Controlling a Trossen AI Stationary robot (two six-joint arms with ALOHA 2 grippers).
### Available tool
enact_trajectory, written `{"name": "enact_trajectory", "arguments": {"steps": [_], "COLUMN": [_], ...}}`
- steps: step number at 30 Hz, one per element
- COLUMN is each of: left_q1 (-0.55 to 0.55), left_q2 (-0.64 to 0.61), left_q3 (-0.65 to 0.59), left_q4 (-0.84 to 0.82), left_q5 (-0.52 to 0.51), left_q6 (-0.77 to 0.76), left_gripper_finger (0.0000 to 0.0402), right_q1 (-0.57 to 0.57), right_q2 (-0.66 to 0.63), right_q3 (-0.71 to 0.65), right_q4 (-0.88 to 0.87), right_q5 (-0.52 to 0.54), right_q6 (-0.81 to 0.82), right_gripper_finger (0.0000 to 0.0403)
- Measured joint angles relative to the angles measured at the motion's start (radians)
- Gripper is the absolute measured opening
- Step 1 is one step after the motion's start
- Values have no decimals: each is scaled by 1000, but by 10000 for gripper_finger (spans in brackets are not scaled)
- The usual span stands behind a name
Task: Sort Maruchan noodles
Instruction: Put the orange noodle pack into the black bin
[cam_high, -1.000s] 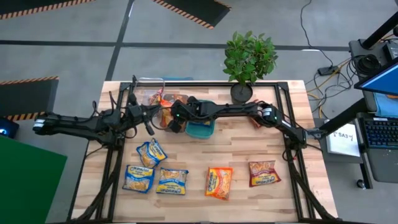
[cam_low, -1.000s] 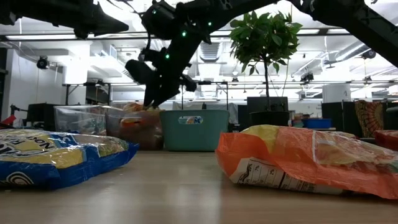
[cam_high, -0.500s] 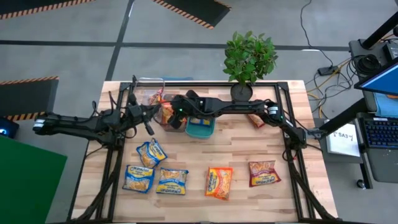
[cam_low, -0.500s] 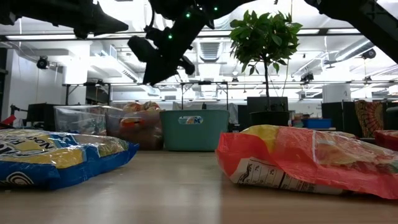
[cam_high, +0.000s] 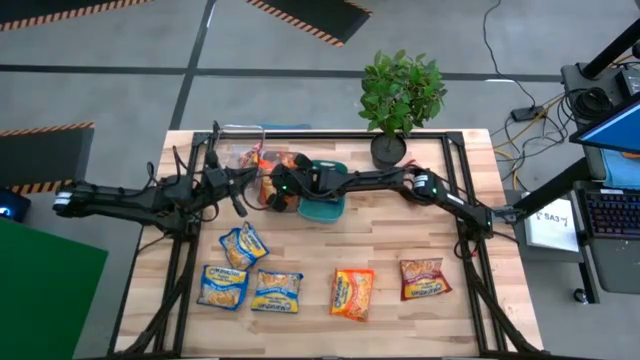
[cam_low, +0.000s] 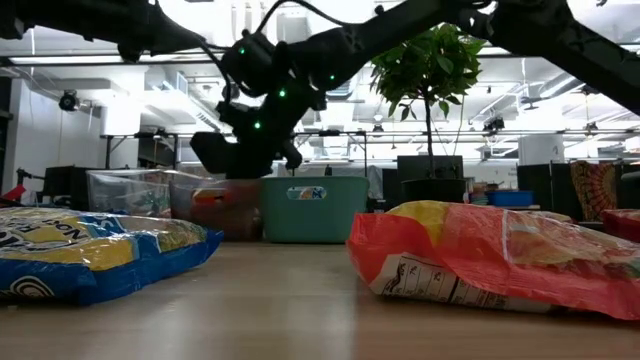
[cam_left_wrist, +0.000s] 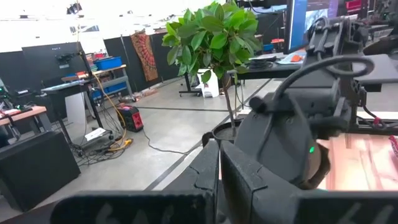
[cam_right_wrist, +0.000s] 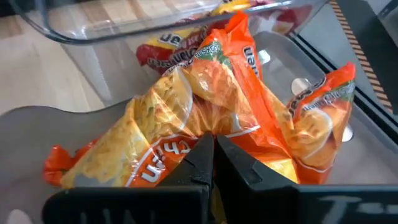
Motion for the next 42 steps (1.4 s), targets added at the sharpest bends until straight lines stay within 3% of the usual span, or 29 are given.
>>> {"name": "enact_trajectory", "arguments": {"steps": [14,23,34,42], "left_q1": [0,0,0,0], "left_q2": [0,0,0,0], "left_q3": [0,0,0,0], "left_q4": [0,0,1,9], "left_q5": [1,1,4,3], "left_q6": [0,0,-1,-5], "left_gripper_finger": [0,0,0,0], "right_q1": [-2,-2,-10,-10], "right_q2": [-73,24,-36,28], "right_q3": [16,14,43,26], "right_q4": [-12,-9,3,42], "right_q5": [-10,-23,-36,-30], "right_q6": [8,59,36,45], "right_gripper_finger": [9,9,9,9]}}
